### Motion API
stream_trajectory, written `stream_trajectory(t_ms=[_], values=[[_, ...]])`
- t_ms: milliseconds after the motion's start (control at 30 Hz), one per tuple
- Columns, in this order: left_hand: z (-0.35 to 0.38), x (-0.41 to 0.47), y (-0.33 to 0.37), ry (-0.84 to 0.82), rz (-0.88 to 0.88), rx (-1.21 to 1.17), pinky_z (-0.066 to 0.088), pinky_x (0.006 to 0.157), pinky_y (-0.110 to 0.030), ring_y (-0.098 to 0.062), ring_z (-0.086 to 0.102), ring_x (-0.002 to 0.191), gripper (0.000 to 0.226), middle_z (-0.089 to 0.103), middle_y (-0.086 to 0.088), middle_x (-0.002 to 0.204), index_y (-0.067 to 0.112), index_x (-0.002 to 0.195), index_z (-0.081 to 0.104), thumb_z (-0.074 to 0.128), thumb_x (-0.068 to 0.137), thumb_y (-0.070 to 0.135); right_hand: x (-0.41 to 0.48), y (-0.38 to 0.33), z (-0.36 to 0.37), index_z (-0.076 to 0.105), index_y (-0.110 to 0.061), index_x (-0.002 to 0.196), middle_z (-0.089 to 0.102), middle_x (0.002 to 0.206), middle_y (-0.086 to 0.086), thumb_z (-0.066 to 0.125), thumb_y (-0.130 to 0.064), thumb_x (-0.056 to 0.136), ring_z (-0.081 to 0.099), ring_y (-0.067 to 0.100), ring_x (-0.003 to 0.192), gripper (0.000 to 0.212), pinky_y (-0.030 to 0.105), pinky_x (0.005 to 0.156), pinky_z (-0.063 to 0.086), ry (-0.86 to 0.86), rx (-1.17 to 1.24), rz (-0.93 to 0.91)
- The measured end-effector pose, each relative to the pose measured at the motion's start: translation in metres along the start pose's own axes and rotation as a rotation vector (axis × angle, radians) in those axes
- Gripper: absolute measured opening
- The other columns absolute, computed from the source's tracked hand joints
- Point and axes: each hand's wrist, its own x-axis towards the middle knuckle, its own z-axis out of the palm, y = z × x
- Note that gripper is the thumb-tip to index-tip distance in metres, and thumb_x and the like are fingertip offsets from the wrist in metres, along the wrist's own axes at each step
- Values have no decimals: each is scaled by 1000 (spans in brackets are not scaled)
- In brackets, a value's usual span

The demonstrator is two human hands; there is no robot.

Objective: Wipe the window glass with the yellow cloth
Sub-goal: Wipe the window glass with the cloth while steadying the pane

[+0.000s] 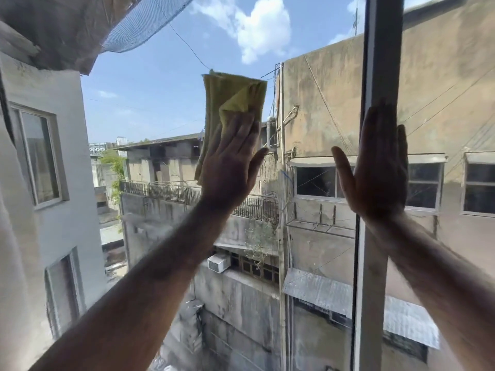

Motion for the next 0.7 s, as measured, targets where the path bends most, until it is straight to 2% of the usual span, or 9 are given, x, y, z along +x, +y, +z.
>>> stream_trajectory(t_ms=[133,200,267,333,400,500,533,567,700], values=[[14,-67,46,-140,365,-20,37,128,-52,-25,34,159,57,42,-5,168,14,158,44,38,113,48,1,-1,-2,21,4,170,20,179,25,24,-57,116,20,37,169,81,50,140,19,23,8,5],[9,-84,43,-178,570,8,40,127,-52,-26,37,158,58,44,-7,166,13,158,44,41,112,49,2,-2,-5,22,4,170,21,179,25,24,-57,116,21,37,169,81,50,140,18,15,-5,7],[2,-73,23,-143,701,57,40,127,-52,-28,39,156,58,44,-8,166,13,160,40,43,113,47,2,-2,-5,23,4,170,21,179,24,23,-59,115,21,36,169,84,50,140,18,9,-9,7],[-3,-48,3,-98,663,59,39,127,-55,-31,39,156,55,44,-10,166,13,161,37,43,113,41,2,-2,-4,23,4,170,20,180,24,23,-61,115,20,36,169,85,50,140,18,5,-9,4],[-4,-28,-3,-62,499,46,41,125,-55,-31,41,155,50,48,-10,164,12,157,43,41,114,37,2,-2,-4,23,4,170,21,180,24,24,-61,115,20,35,169,85,50,139,19,9,-9,5],[2,-39,27,-47,201,-1,39,127,-52,-26,39,157,50,48,-4,164,14,154,51,39,114,42,2,-3,-5,25,4,170,21,179,24,23,-61,114,21,36,169,86,51,139,20,11,6,14],[5,-50,40,-65,178,-15,39,127,-51,-25,37,158,52,46,-2,165,14,154,50,38,114,44,2,-3,-6,25,4,170,22,179,24,23,-61,114,21,36,169,86,51,139,20,12,10,15],[7,-62,49,-94,229,-21,40,126,-51,-25,37,158,53,45,-2,166,14,155,49,38,114,46,2,-4,-6,25,5,170,22,179,24,23,-61,114,22,37,169,86,51,139,20,12,13,14],[4,-62,32,-180,663,27,39,127,-54,-28,37,158,55,42,-5,167,15,161,36,41,114,42,2,-3,-10,25,5,170,22,179,25,22,-61,114,22,37,169,86,51,139,20,1,8,13]])
